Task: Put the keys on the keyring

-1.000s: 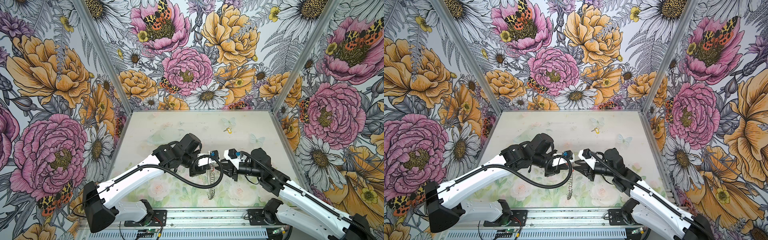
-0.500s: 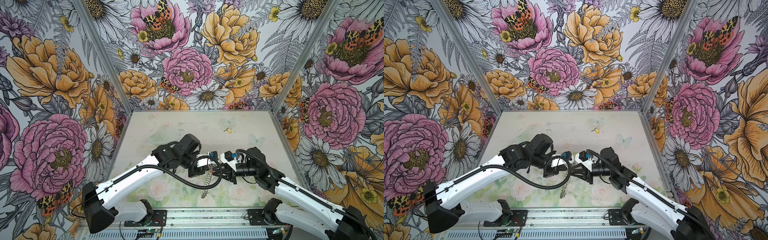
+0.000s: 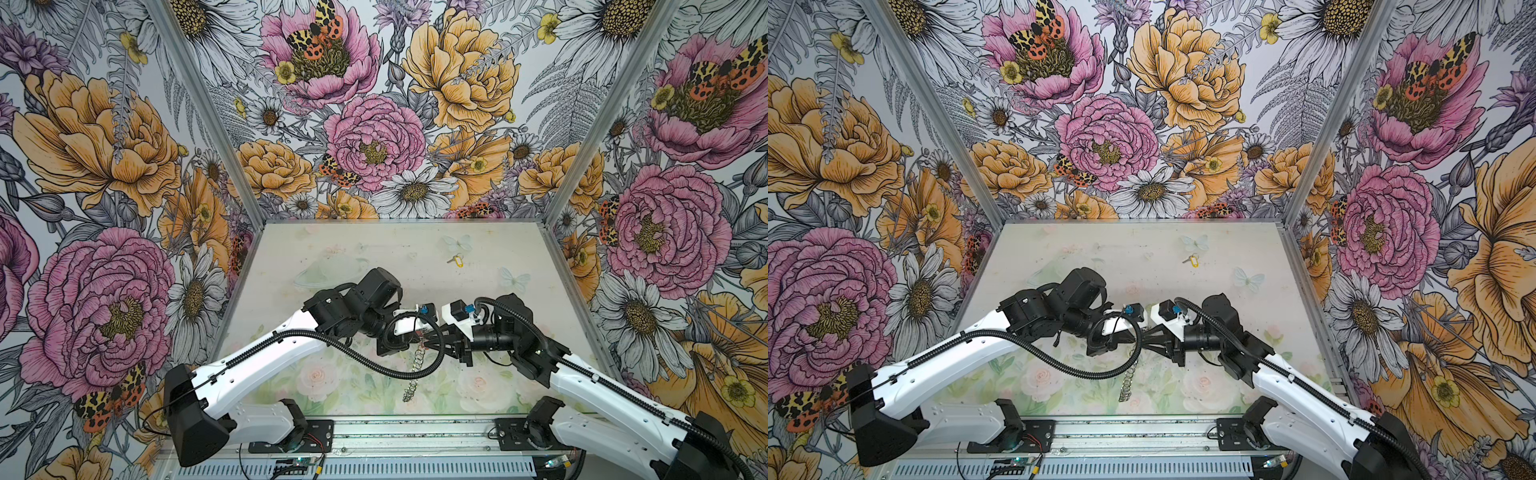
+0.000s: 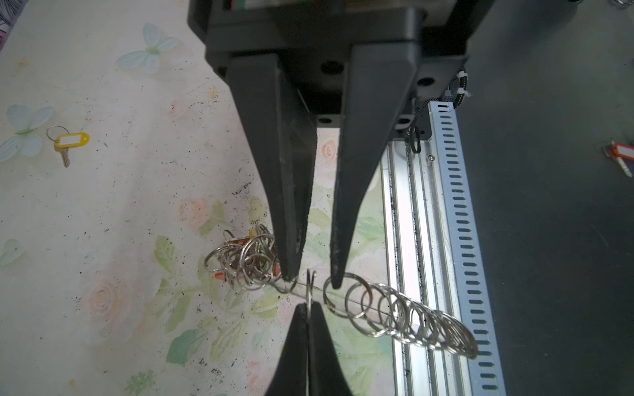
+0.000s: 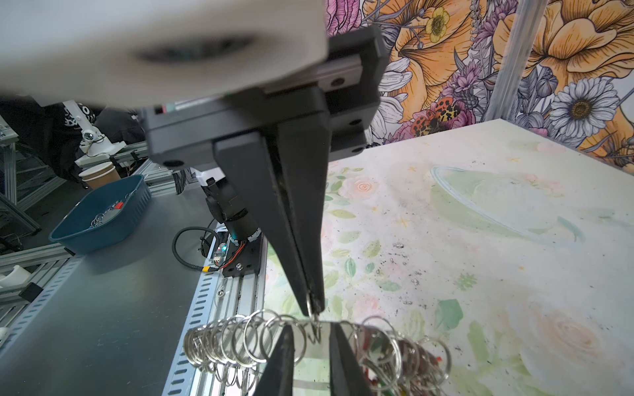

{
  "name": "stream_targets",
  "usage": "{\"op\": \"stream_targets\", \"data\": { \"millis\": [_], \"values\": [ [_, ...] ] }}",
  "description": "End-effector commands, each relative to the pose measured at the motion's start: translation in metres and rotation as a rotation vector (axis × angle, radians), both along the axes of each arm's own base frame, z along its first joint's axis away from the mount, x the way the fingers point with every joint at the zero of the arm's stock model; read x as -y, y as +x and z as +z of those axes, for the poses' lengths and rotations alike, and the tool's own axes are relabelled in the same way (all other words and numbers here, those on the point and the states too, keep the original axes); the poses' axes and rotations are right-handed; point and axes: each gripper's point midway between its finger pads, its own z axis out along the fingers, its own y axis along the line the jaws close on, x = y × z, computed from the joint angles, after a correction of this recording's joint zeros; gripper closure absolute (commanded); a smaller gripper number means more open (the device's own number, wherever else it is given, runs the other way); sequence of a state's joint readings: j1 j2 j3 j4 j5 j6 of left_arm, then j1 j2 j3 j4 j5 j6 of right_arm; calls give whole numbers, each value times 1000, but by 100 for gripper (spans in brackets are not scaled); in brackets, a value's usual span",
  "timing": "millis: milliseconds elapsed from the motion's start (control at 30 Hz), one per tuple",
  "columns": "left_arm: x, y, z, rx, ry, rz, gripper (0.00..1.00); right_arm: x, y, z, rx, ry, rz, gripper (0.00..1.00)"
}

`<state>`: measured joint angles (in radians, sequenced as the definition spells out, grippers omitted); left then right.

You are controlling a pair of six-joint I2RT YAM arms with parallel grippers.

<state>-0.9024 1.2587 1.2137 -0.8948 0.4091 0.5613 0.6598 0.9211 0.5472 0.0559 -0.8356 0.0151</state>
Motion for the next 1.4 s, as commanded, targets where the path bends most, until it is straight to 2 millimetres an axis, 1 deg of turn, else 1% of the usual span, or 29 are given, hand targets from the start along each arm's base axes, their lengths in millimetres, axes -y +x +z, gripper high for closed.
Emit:
{"op": "stream_targets", "data": {
  "millis": [0, 133, 233, 400, 500, 567, 633, 700, 733, 867, 1000, 1067, 1133, 1267, 1367],
  "values": [
    [9, -4, 27, 34, -78, -45, 100, -6, 3, 18, 38, 36, 11, 83],
    [9, -4, 27, 31, -79, -46, 100, -6, 4, 15, 32, 27, 9, 88],
    [9, -4, 27, 31, -79, -44, 100, -6, 4, 16, 36, 28, 6, 91],
    [9, -5, 27, 27, -82, -49, 100, -6, 6, 20, 45, 36, -11, 100],
    [10, -3, 32, 26, -98, -50, 100, -4, 7, 27, 57, 60, -25, 100],
    [9, 6, 36, 39, -131, -21, 100, -3, 8, 31, 64, 77, -38, 100],
    [9, 11, 39, 43, -168, -6, 97, -2, 9, 35, 69, 89, -46, 100],
    [8, 16, 41, 50, -213, 13, 91, 1, 10, 41, 75, 103, -61, 100],
    [7, 17, 42, 49, -231, 19, 90, 2, 12, 43, 77, 108, -71, 100],
    [3, 25, 54, 73, -371, 67, 83, 8, 16, 52, 79, 147, -100, 100],
    [-1, 19, 67, 92, -520, 70, 79, 10, 18, 61, 82, 198, -104, 100],
    [-3, 14, 69, 92, -569, 63, 78, 8, 18, 66, 81, 231, -96, 100],
    [-4, 10, 71, 88, -604, 55, 78, 7, 18, 69, 77, 257, -88, 100],
    [-8, 11, 75, 108, -654, 89, 79, 4, 18, 71, 74, 286, -64, 100],
    [-9, 10, 74, 104, -667, 91, 79, 2, 16, 72, 68, 301, -45, 100]
  ]
}}
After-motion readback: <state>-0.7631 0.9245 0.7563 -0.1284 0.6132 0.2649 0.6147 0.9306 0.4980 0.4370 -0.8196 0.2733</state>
